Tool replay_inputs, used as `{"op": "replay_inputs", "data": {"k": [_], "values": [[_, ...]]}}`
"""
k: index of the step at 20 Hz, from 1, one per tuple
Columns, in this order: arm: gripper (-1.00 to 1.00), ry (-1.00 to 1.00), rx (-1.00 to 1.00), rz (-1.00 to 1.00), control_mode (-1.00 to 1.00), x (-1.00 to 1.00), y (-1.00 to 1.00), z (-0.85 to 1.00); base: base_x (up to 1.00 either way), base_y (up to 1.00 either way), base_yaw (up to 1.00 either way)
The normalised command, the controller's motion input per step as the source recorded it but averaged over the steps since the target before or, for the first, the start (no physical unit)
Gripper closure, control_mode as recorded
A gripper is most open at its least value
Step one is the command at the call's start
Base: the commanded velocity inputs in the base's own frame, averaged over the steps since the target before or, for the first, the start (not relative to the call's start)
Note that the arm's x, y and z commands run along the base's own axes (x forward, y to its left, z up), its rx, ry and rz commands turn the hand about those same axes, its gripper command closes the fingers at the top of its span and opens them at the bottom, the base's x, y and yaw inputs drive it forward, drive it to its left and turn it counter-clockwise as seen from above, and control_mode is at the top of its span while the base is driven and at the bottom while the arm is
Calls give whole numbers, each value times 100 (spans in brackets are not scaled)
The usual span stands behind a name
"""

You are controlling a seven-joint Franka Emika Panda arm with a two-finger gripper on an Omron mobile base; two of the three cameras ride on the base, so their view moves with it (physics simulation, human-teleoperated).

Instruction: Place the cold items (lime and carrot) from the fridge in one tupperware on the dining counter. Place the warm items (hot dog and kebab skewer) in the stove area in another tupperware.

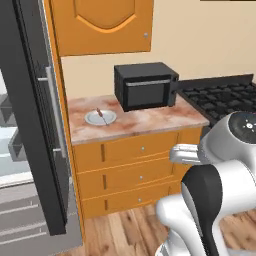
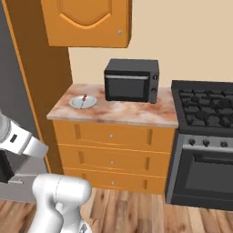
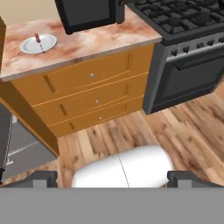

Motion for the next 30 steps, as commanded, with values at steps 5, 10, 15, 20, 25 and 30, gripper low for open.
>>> {"op": "replay_inputs", "data": {"k": [5, 10, 15, 20, 25, 30], "values": [[-100, 0, 0, 0, 100, 0, 0, 0, 77, -49, 39], [-100, 0, 0, 0, 100, 0, 0, 0, 50, -11, 11], [-100, 0, 0, 0, 100, 0, 0, 0, 98, 0, 0], [-100, 0, 0, 0, 100, 0, 0, 0, 68, 28, 0], [-100, 0, 0, 0, 100, 0, 0, 0, 43, 48, 0], [-100, 0, 0, 0, 100, 0, 0, 0, 60, 21, 0]]}}
